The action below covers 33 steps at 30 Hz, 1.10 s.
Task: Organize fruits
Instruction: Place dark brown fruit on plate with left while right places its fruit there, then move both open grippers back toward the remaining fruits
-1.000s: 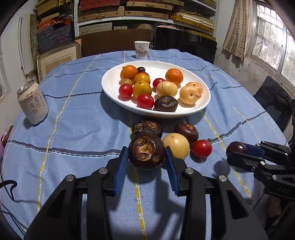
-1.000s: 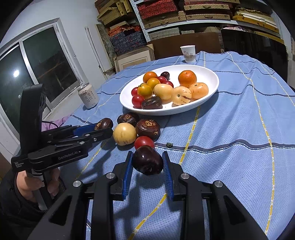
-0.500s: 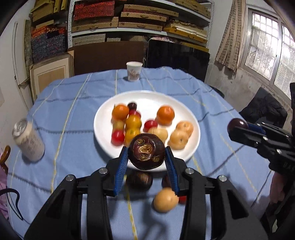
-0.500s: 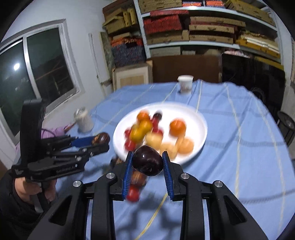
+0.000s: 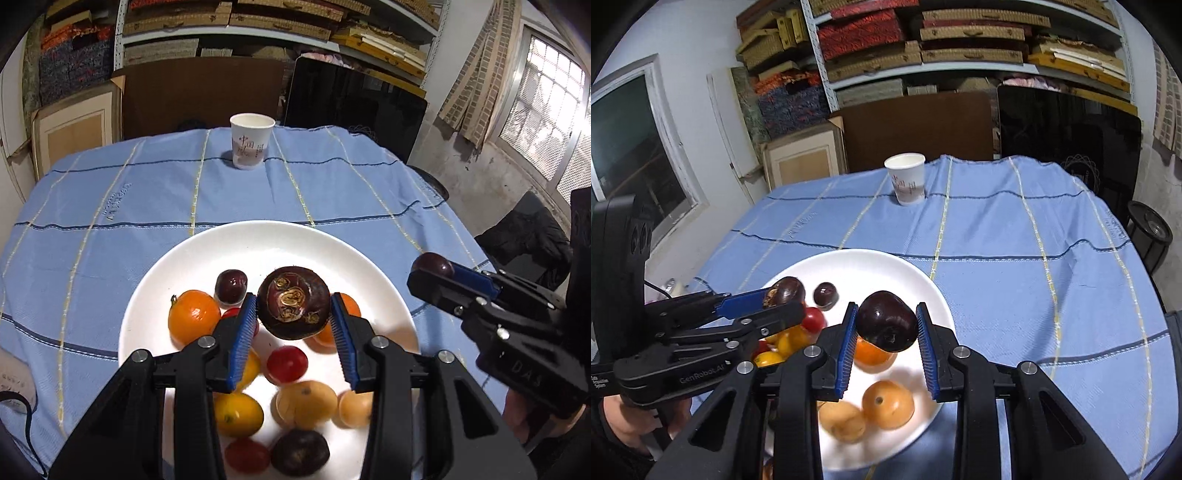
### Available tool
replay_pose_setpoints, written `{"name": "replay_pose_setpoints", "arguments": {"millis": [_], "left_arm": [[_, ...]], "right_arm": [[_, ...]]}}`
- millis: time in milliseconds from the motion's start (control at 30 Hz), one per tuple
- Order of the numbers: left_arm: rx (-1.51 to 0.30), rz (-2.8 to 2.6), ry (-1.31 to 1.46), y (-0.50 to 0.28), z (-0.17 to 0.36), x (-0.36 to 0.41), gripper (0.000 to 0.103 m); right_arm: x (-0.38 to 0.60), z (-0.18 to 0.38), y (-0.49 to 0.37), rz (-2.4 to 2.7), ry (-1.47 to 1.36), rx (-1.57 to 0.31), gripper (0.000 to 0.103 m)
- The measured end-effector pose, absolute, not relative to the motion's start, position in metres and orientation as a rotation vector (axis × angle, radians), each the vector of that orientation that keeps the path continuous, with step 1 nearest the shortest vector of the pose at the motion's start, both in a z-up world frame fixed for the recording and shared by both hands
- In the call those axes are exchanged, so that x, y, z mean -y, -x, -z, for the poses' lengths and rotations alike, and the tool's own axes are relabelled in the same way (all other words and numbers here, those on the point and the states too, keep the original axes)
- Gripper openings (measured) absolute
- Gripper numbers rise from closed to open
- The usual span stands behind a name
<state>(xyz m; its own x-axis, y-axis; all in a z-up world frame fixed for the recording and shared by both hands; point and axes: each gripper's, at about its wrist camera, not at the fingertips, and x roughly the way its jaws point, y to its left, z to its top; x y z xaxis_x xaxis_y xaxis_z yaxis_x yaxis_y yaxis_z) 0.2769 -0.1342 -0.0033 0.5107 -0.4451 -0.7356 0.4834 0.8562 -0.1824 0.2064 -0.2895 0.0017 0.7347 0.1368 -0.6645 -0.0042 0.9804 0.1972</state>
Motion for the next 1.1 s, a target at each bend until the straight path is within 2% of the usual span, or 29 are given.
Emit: {"name": "replay_pose_setpoints", "arguments": {"millis": [67,133,167,267,467,567,733,967,1100], "left_arm": [[-0.883,0.554,-0.038,-0.284,0.01,0.137,0.045],[-0.89,0.554,-0.027,-0.288,0.014,0.138,0.056],[-0.89,0.553,-0.022,-0.288,0.015,0.137,0.057],[-0.885,0.55,0.001,-0.287,0.011,0.131,0.058],[-0.861,0.567,0.043,-0.26,-0.008,0.109,0.062],[-0.842,0.585,0.048,-0.229,-0.015,0.094,0.074],[-0.816,0.593,-0.004,-0.172,-0.011,0.069,0.086],[-0.873,0.57,-0.092,-0.11,0.034,0.049,0.087],[-0.889,0.54,-0.108,-0.091,0.055,0.043,0.087]], "right_arm": [[0.292,0.007,-0.213,-0.07,-0.202,-0.758,0.032],[0.294,0.014,-0.218,-0.074,-0.22,-0.77,0.033],[0.295,0.017,-0.221,-0.079,-0.226,-0.779,0.033],[0.296,0.013,-0.217,-0.075,-0.22,-0.758,0.047],[0.295,-0.005,-0.187,-0.096,-0.217,-0.722,0.048],[0.293,-0.009,-0.163,-0.115,-0.224,-0.718,0.048],[0.276,-0.005,-0.107,-0.154,-0.187,-0.719,0.049],[0.254,0.023,-0.041,-0.181,-0.174,-0.724,0.057],[0.242,0.041,-0.02,-0.184,-0.169,-0.736,0.058]]}}
